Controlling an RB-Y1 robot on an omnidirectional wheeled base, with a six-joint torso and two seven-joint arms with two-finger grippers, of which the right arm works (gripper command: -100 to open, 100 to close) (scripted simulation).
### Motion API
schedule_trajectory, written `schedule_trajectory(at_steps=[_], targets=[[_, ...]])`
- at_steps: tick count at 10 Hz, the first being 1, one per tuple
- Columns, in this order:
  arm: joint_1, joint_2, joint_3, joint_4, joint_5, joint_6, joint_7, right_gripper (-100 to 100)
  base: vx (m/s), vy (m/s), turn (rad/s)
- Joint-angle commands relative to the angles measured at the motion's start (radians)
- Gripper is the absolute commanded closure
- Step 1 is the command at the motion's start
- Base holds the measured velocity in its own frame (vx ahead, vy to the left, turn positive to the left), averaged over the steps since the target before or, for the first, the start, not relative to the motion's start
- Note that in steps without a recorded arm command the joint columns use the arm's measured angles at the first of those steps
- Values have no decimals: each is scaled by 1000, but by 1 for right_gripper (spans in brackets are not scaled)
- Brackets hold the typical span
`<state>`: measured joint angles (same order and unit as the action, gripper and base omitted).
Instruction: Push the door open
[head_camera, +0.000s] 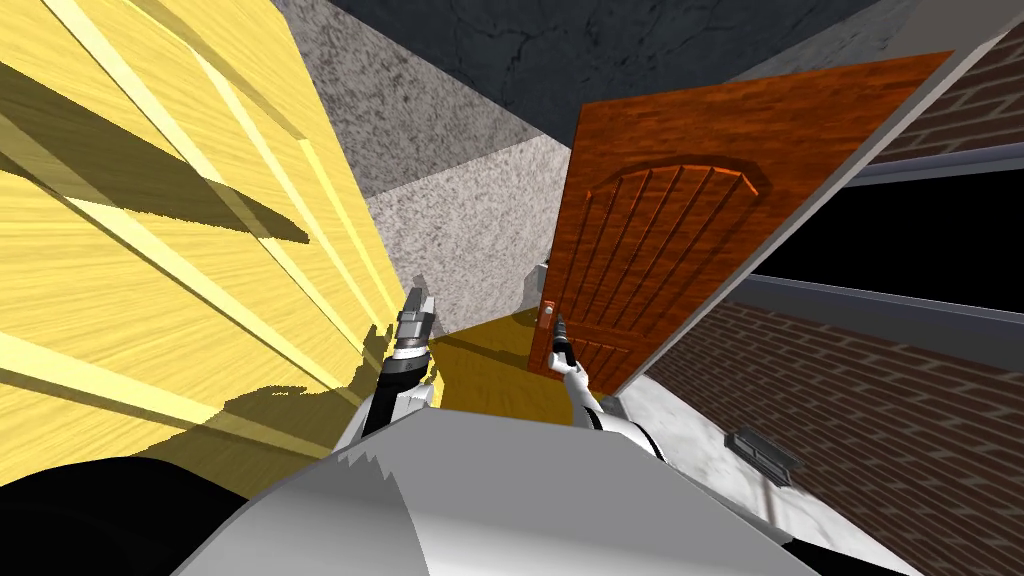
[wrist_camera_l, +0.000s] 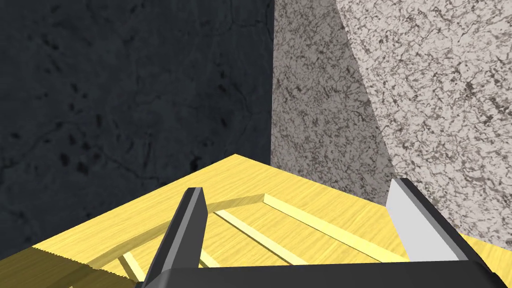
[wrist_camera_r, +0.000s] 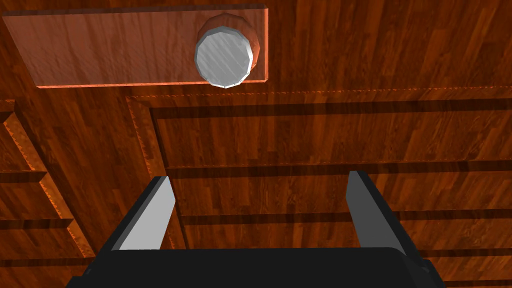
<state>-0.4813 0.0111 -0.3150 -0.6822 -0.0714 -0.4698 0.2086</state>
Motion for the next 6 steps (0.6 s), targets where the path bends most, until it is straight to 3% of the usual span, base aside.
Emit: schedule_trajectory(at_steps=[1,2,3,5,6], targets=[[-29,-20,-7,50,-4,-23,0,-100,146,-27,2],[-29,-20,-7,52,-4,-23,0,-100,54,-22,-2],[-27,-36,-10,54,-5,-28,0,-100,187,-27,39],[-26,-33,-13,54,-6,-31,0,-100,212,0,33],[-25,-22,-14,55,-7,-33,0,-100,226,50,23]])
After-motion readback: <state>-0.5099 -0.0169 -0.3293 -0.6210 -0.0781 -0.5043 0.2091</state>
